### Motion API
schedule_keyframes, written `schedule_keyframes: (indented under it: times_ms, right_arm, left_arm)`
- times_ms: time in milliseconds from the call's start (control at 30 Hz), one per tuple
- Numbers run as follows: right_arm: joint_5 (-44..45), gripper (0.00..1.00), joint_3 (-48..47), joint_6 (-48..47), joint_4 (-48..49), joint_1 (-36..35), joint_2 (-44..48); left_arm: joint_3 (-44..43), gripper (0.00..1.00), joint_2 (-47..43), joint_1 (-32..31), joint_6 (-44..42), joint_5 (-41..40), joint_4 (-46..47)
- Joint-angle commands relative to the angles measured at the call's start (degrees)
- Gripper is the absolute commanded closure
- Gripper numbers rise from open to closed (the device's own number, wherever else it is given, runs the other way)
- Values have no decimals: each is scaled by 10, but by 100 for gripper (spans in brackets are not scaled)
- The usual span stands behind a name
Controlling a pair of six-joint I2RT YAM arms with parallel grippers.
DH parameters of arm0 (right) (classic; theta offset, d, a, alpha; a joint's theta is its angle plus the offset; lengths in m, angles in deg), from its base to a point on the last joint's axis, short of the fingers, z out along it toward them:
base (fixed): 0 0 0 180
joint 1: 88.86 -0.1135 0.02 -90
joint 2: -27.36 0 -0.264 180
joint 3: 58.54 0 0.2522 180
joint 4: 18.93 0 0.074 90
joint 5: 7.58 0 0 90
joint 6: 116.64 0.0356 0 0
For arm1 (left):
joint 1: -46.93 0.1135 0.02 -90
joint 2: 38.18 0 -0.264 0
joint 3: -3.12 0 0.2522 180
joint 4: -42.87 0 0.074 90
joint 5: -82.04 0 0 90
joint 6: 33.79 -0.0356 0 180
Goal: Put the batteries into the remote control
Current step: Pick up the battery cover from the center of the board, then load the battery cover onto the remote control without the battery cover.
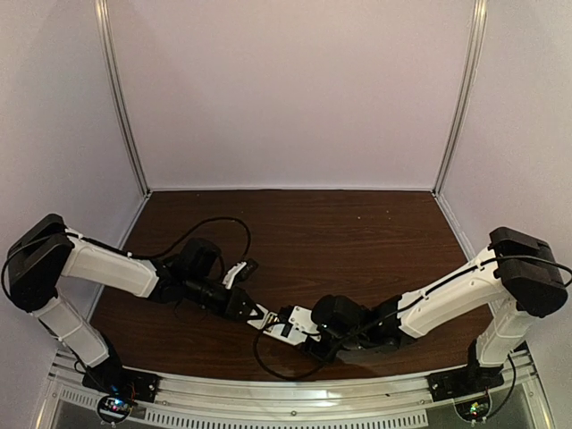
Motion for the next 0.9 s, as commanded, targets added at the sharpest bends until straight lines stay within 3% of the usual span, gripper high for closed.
schedule_keyframes:
  times_ms: [0, 500, 867]
  right_arm:
    - [-7, 100, -13, -6, 19, 2, -10]
    - [5, 100, -15, -6, 31, 2, -16]
    - [15, 100, -20, -6, 25, 0, -19]
  left_arm:
    - [0, 98, 24, -1, 31, 36, 70]
    - [-4, 100, 49, -13, 50, 49, 91]
    - [-27, 100, 78, -21, 57, 38, 50]
